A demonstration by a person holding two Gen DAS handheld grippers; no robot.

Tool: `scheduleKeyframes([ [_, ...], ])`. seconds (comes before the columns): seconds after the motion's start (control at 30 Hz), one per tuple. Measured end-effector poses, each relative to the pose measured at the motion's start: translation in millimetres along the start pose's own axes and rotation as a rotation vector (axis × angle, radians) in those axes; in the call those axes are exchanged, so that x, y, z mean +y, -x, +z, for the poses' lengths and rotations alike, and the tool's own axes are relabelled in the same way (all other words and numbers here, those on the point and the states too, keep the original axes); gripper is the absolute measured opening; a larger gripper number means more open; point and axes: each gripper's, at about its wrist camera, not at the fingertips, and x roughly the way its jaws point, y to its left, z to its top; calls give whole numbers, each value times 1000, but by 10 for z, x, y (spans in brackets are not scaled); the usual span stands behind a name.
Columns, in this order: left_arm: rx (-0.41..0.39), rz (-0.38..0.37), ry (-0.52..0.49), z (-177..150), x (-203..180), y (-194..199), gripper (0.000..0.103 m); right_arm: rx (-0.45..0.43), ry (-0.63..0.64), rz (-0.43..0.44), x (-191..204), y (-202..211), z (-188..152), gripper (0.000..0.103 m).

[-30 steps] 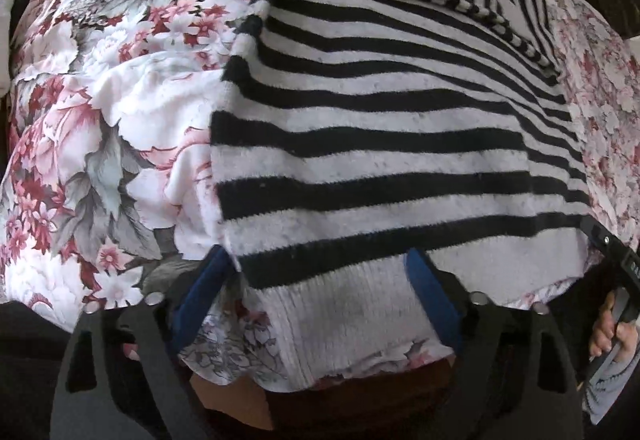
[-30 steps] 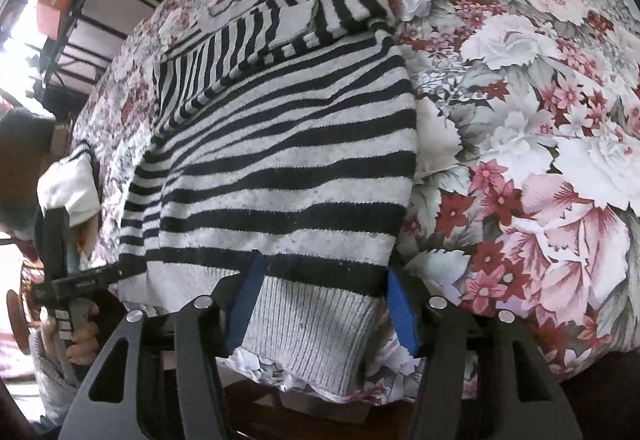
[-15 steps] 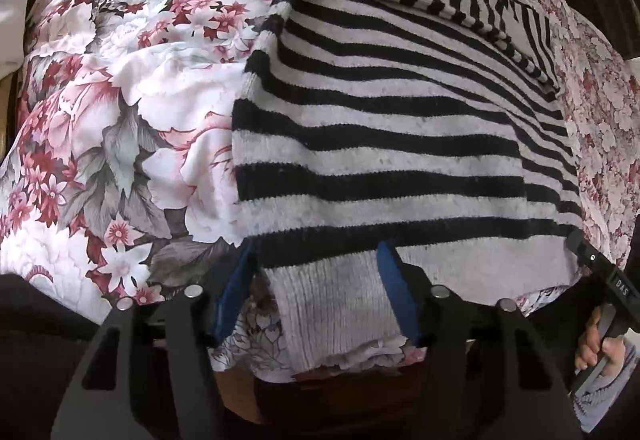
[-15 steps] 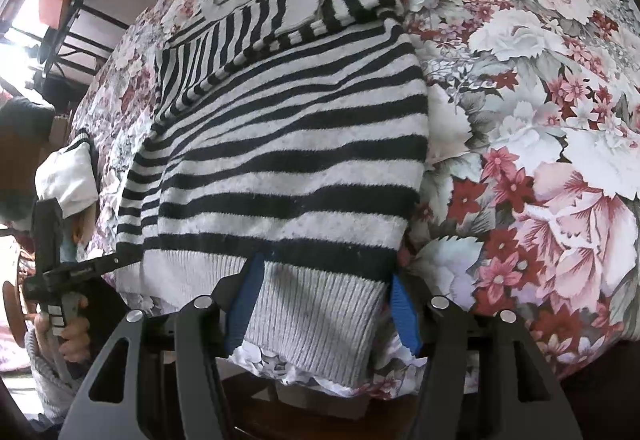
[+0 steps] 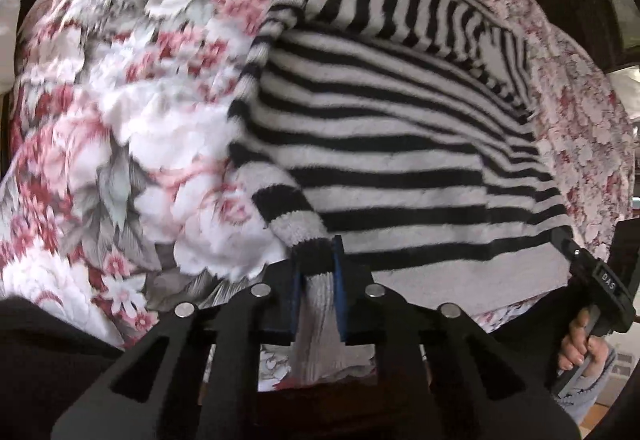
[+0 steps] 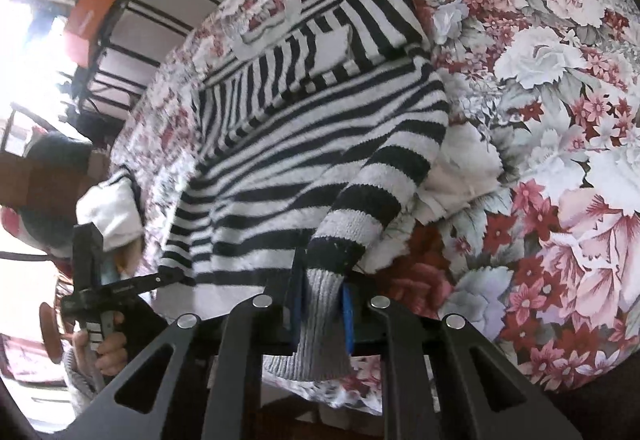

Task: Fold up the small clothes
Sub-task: 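Grasp the grey ribbed hem with both grippers, then lift the held hem with both grippers and fold it toward the collar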

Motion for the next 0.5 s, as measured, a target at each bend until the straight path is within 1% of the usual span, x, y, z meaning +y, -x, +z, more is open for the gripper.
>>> scheduleKeyframes([
  [0.23, -32, -41, 18, 247, -14, 118, 12, -13, -37, 48, -11, 33, 106, 16],
  [0.5, -51, -35, 8, 520, -103, 123, 12, -49, -34, 50, 31, -1, 408, 16],
])
